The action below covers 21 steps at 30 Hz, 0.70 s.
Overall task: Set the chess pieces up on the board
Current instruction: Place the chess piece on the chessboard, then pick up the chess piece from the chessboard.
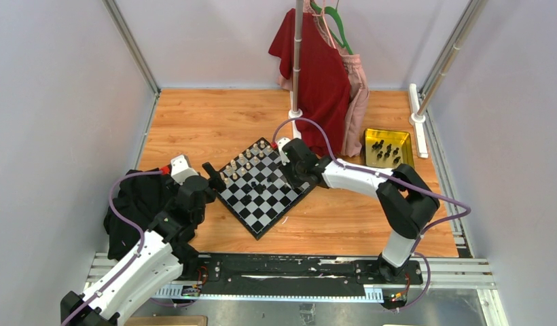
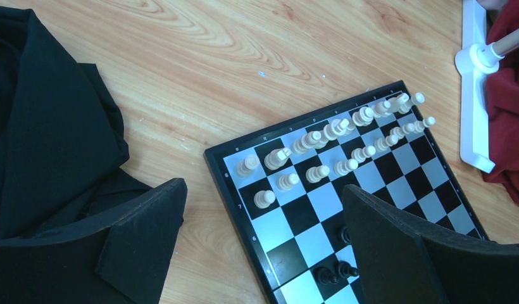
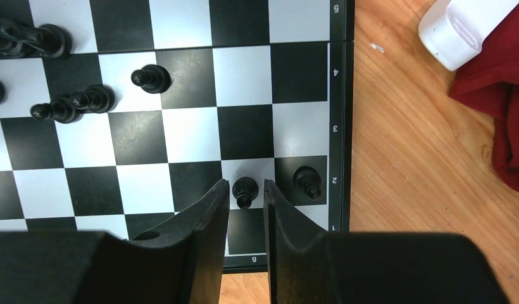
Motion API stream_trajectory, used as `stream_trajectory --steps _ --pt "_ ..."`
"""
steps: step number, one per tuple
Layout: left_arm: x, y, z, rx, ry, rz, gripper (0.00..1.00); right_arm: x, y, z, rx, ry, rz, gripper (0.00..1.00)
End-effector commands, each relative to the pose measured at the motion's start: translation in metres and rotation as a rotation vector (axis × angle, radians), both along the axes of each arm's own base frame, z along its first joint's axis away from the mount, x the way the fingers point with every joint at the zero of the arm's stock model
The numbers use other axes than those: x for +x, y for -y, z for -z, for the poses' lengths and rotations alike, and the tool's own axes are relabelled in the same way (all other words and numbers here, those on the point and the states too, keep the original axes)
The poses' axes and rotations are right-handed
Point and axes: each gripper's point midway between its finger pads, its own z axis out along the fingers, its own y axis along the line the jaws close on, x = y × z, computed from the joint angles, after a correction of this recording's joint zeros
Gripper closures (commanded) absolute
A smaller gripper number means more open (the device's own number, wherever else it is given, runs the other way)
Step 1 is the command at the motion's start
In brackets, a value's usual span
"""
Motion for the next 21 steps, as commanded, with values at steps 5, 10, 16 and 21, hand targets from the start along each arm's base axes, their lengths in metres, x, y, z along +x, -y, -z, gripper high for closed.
stream_trajectory --steps 5,10,16,21 --pt "0.002 0.000 -0.004 -0.006 0.019 -0.013 0.00 0.006 -0.021 -0.022 0.018 0.029 -0.049 0.68" --pt "0.002 0.000 -0.004 -0.006 0.020 -0.013 0.00 0.004 -0.038 -0.027 0.045 0.014 -0.098 0.67" --pt "0.001 0.000 -0.003 -0.009 0.021 -0.013 0.00 0.001 -0.059 -0.025 0.064 -0.010 -0.153 0.67" --pt "0.001 -0.001 -0.002 -0.009 0.020 -0.013 0.00 0.000 -0.071 -0.023 0.073 -0.025 -0.176 0.67"
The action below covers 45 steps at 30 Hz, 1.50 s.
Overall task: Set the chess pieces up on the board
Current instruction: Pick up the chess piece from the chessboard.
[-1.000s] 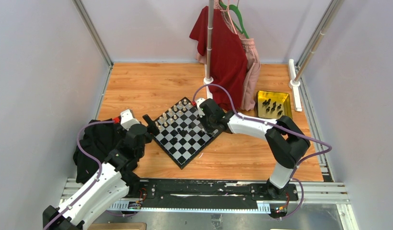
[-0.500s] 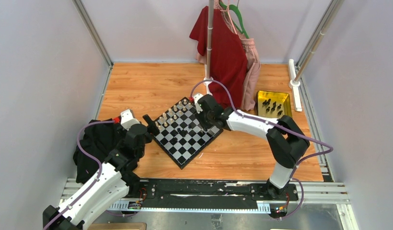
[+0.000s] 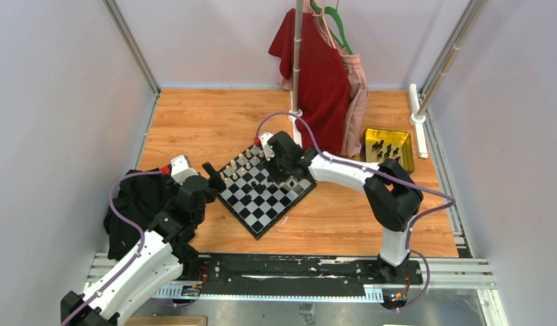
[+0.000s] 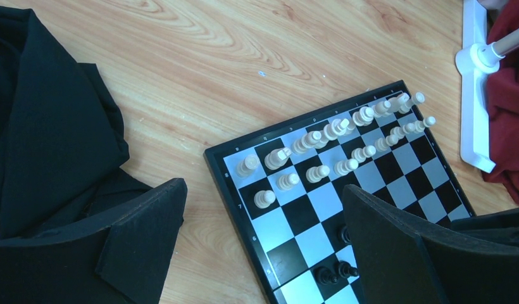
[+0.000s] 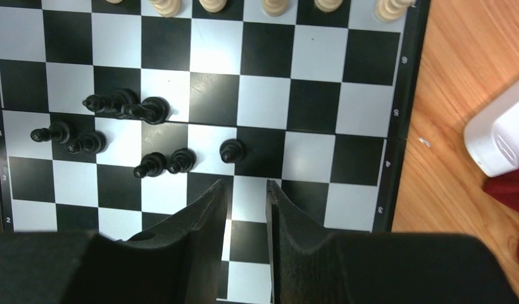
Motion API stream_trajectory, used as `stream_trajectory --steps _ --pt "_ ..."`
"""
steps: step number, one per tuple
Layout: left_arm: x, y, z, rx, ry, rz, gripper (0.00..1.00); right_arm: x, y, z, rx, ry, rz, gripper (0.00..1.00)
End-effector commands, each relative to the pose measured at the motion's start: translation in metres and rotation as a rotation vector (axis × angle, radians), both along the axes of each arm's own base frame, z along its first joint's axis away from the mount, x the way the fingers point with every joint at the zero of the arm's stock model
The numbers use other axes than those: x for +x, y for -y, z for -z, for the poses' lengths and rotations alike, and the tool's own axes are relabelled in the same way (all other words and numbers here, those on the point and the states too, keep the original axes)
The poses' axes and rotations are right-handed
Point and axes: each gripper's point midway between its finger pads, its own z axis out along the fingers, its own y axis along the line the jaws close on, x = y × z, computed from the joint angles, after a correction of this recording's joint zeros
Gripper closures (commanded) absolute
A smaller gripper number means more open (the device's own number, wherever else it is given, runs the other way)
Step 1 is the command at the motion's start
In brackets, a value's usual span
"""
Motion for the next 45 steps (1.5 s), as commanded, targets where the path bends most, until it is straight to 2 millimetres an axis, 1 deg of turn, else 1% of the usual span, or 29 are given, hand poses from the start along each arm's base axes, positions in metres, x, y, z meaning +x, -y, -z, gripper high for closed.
stream_trajectory --steps 1,7,24,29,31,35,38,43,45 --pt "0.001 -0.001 -0.003 -0.010 0.022 -0.013 0.00 -0.006 -0.016 0.000 0.002 -0.019 -0.057 0.67" --pt "-0.001 -0.002 -0.001 -0.011 0.023 -0.014 0.00 -0.006 -0.023 0.004 -0.001 -0.027 -0.067 0.67" --pt "-0.001 -0.003 0.001 -0.006 0.023 -0.020 0.00 -0.002 -0.031 0.015 -0.008 -0.039 -0.076 0.67" --pt "-0.001 -0.004 0.002 -0.003 0.022 -0.022 0.00 0.000 -0.033 0.019 -0.010 -0.042 -0.076 0.69" --pt "-0.001 -0.004 0.003 -0.002 0.020 -0.022 0.00 0.000 -0.032 0.021 -0.013 -0.044 -0.076 0.71" --pt "-0.001 -0.004 0.005 0.000 0.017 -0.022 0.00 -0.001 -0.033 0.023 -0.013 -0.054 -0.076 0.80" --pt "-0.001 -0.004 0.005 -0.001 0.016 -0.023 0.00 -0.001 -0.032 0.025 -0.013 -0.058 -0.075 0.81" --pt "-0.001 -0.003 0.006 -0.001 0.016 -0.022 0.00 -0.002 -0.031 0.023 -0.011 -0.055 -0.077 0.96" --pt "-0.001 -0.004 0.005 -0.001 0.016 -0.022 0.00 -0.001 -0.031 0.019 -0.008 -0.046 -0.075 1.00"
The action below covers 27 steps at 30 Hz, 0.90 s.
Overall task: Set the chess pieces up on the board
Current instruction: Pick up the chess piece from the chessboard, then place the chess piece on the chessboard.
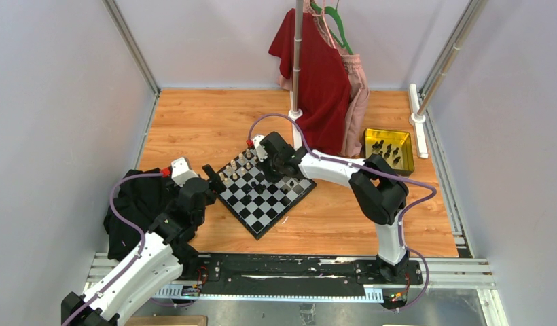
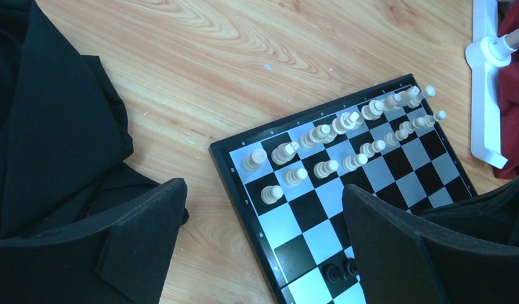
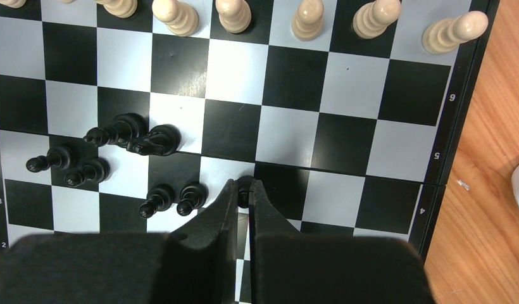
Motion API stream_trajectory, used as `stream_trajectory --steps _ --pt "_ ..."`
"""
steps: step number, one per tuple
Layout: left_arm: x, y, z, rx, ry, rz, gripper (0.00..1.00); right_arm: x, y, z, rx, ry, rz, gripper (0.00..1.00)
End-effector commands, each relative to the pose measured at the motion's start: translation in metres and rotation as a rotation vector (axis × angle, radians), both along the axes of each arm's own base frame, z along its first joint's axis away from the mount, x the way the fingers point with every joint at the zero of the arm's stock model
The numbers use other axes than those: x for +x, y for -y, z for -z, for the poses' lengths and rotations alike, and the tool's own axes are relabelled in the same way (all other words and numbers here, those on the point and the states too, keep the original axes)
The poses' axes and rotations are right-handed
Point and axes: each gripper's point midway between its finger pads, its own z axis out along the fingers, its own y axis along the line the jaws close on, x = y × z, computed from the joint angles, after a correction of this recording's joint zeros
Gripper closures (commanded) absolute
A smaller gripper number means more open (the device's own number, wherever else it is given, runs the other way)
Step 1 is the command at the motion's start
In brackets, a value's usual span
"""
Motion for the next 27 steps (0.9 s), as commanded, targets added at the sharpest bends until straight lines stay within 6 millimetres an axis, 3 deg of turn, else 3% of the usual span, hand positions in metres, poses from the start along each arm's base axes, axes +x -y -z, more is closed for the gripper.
stream_trajectory --steps 1,11,27 --pt "0.002 -0.002 -0.004 -0.008 0.027 -0.022 0.00 -0.003 -0.004 -0.005 0.002 0.008 -0.021 1.00" --pt "0.000 -0.004 -0.005 -0.002 0.024 -0.029 0.00 -0.008 0.010 -0.020 0.007 0.042 0.002 1.00" --pt "0.002 -0.003 -0.004 0.002 0.014 -0.024 0.00 -0.027 0.042 -0.007 -0.035 0.031 0.040 1.00"
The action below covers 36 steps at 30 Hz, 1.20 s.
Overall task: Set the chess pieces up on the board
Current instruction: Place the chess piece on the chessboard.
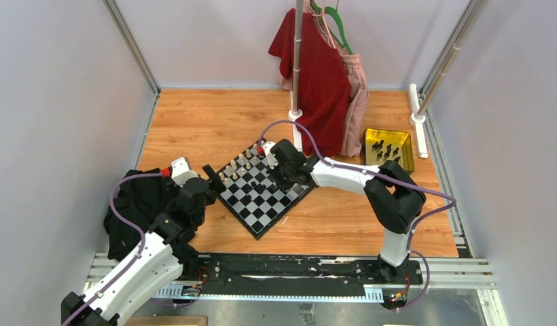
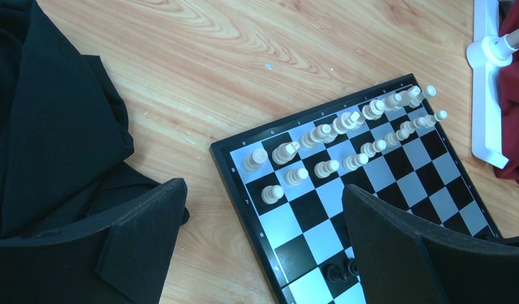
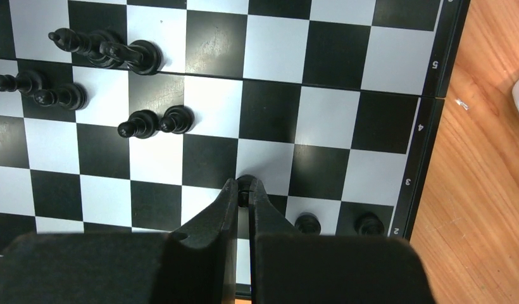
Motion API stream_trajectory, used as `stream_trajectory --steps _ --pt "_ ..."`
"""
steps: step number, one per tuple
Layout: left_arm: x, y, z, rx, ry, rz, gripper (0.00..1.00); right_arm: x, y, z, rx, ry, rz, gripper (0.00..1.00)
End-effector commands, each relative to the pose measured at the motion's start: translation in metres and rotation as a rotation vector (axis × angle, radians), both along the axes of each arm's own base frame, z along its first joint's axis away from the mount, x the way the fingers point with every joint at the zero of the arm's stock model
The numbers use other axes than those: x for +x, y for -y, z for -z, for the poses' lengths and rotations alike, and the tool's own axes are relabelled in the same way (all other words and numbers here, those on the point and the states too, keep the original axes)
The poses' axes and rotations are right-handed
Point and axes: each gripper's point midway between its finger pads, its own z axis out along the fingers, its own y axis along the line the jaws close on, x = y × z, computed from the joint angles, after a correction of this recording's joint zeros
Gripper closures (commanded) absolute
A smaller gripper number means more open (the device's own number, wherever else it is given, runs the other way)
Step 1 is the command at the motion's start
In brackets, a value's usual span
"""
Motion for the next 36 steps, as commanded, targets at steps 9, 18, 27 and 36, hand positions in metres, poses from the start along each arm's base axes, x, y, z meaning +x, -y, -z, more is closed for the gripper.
stream_trajectory --steps 9,18,27,36 --pt "0.003 -0.001 -0.004 0.003 0.014 -0.019 0.00 -0.005 0.015 -0.008 -0.024 0.039 0.036 1.00" --pt "0.003 -0.001 -0.004 0.002 0.014 -0.017 0.00 -0.007 0.019 -0.008 -0.031 0.038 0.041 1.00" --pt "0.003 -0.001 -0.003 0.003 0.010 -0.017 0.00 -0.010 0.022 -0.009 -0.032 0.035 0.043 1.00" --pt "0.002 0.000 -0.001 -0.002 0.007 -0.014 0.00 -0.013 0.023 -0.005 -0.036 0.022 0.041 1.00"
